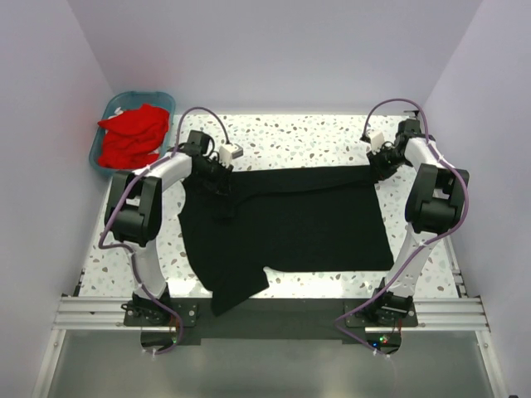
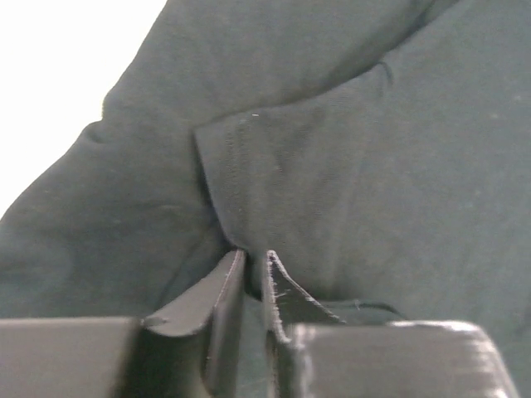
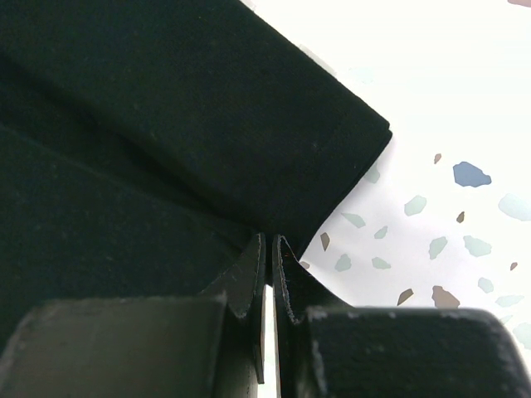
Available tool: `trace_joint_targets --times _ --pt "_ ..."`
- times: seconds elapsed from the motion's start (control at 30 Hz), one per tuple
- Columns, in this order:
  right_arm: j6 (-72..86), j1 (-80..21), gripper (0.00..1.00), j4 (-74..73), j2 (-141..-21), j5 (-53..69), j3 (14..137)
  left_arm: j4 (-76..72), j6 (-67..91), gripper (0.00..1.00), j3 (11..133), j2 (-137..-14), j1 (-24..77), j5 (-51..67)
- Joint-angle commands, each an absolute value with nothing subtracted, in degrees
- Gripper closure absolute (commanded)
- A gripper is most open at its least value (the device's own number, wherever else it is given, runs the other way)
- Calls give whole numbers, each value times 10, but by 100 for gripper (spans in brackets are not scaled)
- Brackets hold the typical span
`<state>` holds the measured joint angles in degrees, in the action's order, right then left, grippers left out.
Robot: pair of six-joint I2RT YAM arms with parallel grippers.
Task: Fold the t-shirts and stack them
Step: Fold the tshirt
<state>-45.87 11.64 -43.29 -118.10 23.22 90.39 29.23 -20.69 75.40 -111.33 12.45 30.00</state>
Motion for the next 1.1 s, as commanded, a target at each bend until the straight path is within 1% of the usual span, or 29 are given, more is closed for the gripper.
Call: trace_joint_targets --times 0.0,0.07,0.1,0.13,0.27,0.33,0.37,0.47,0.5,0.6,0.7,0.87,0.93,1.07 --pt "-461 118 100 -435 -1176 225 911 322 -223 87 770 -1078 130 347" --pt "-462 118 100 -435 -1176 226 911 332 -239 93 765 -1062 135 368" --pt "-462 118 100 -436 -1175 225 910 340 -244 98 758 -1056 143 371" --pt "-462 118 100 -436 -1174 225 909 344 -257 100 752 -1043 148 380" --pt "-463 118 100 -436 -1172 225 904 356 -301 100 723 -1012 187 376" --pt "-463 118 100 -437 -1171 224 901 366 -339 100 700 -999 222 351" --pt "-464 118 100 -436 -1169 225 898 367 -349 86 693 -995 242 339" --pt "-465 118 100 -435 -1165 222 891 377 -377 66 672 -984 248 326" --pt "-465 118 100 -435 -1165 222 889 376 -387 56 667 -979 246 322" --pt "-466 118 100 -434 -1162 221 886 360 -388 45 664 -944 217 340" --pt "-466 118 100 -435 -1161 220 887 324 -330 43 686 -929 150 373" --pt "-466 118 100 -436 -1160 216 890 288 -210 45 727 -971 40 324" --pt "-465 118 100 -437 -1161 215 892 284 -165 45 730 -995 19 295" --pt "-464 118 100 -437 -1163 216 895 269 -116 47 739 -1032 -17 277"
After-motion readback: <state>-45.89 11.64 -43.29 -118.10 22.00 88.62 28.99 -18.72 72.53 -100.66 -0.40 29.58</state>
